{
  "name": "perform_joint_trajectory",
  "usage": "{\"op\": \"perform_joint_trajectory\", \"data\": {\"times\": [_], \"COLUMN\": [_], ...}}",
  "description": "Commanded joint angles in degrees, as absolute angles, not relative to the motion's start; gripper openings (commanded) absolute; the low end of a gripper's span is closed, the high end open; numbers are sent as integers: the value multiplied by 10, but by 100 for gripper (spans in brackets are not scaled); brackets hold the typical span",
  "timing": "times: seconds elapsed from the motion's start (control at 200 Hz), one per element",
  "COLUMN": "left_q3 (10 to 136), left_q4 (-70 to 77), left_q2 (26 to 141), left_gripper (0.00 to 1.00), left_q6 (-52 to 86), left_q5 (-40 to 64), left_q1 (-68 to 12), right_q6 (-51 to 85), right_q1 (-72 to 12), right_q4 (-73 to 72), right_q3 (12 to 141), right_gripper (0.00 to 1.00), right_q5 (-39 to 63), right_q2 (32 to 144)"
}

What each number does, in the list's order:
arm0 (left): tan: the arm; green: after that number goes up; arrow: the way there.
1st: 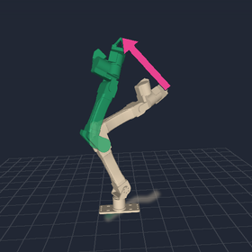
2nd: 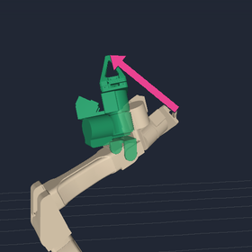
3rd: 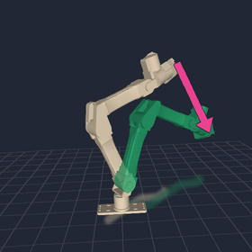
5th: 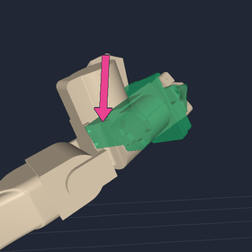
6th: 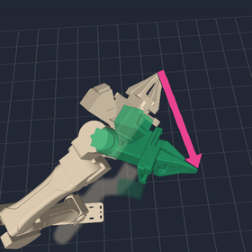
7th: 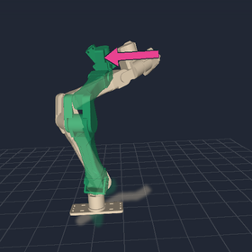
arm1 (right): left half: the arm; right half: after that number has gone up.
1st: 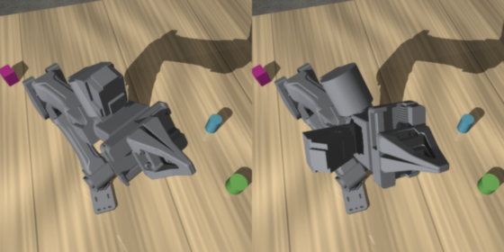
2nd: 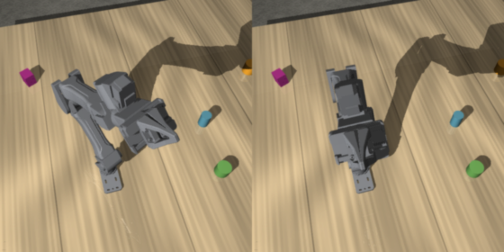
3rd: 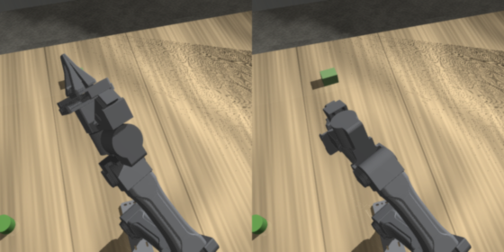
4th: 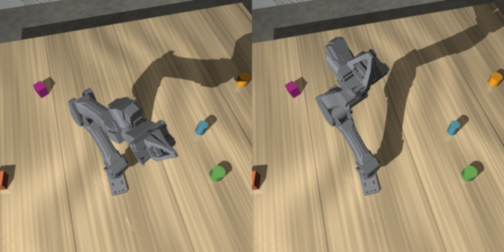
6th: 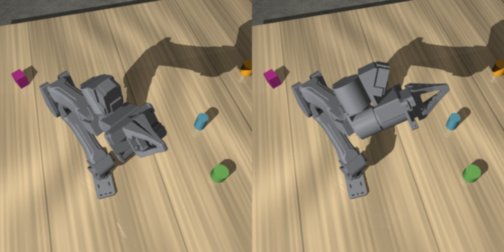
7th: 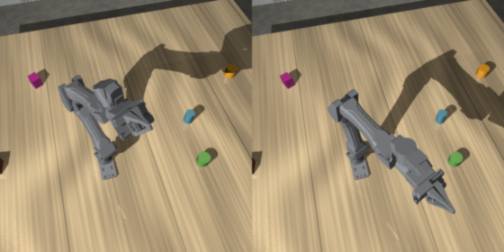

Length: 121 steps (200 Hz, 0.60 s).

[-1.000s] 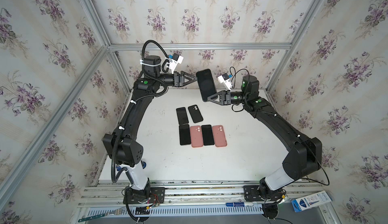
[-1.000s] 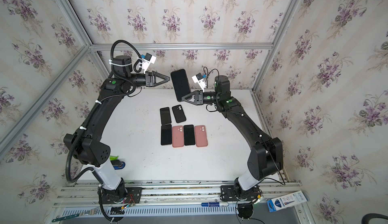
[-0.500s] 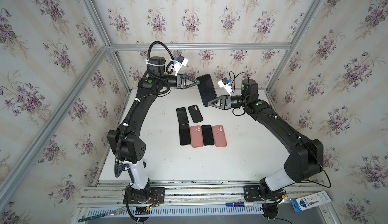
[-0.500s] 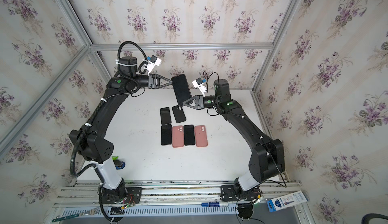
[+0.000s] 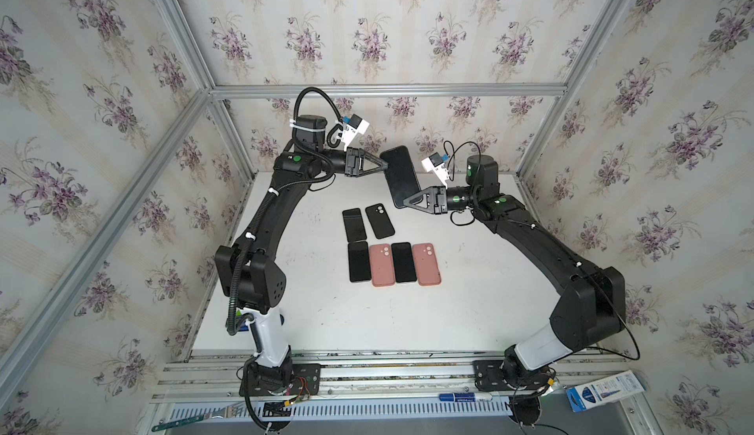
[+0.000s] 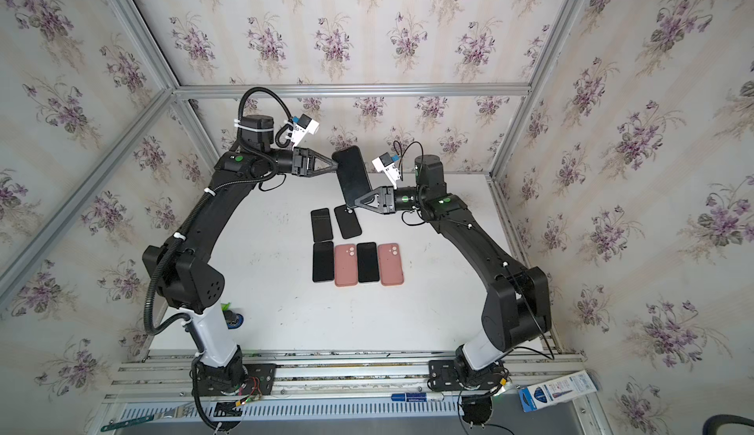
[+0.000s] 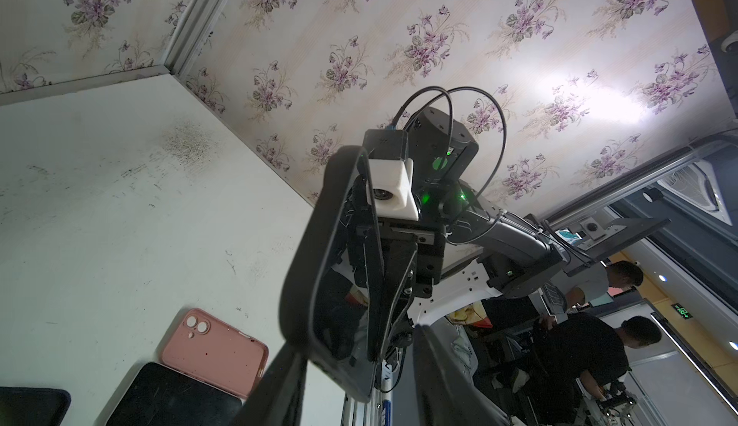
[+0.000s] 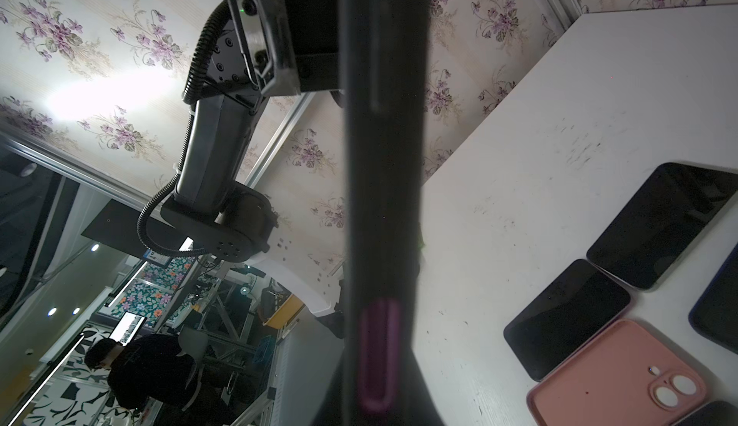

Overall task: Take the phone out of the phone case
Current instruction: Pass the phone.

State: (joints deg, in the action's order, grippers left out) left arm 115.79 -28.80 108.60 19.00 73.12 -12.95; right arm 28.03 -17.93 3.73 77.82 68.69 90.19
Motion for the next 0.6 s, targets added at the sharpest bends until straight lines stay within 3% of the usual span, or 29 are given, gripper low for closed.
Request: {"op": "perform_joint_trajectory", "data": {"times": [0.0, 0.105, 0.44, 0.6], "left_q3": [1168, 1172, 1171, 1166], "left_q4": [-281, -281, -281, -282], "left_q2": [1092, 1098, 1104, 1105], "left_gripper": [35, 27, 17, 1], "left_q6": [185, 188, 188, 193], "left_q5": [748, 752, 762, 756], "left_q1": [-130, -133, -137, -137], "right_q6": [254, 239, 196, 166], "right_q1": [-179, -179, -179, -179], "right_q4": [32, 47, 83, 120], "right_q3": [779, 780, 784, 794], "right_gripper": [0, 0, 0, 0], "right_q5": [695, 694, 693, 692], "right_q2": [903, 905, 926, 932]}}
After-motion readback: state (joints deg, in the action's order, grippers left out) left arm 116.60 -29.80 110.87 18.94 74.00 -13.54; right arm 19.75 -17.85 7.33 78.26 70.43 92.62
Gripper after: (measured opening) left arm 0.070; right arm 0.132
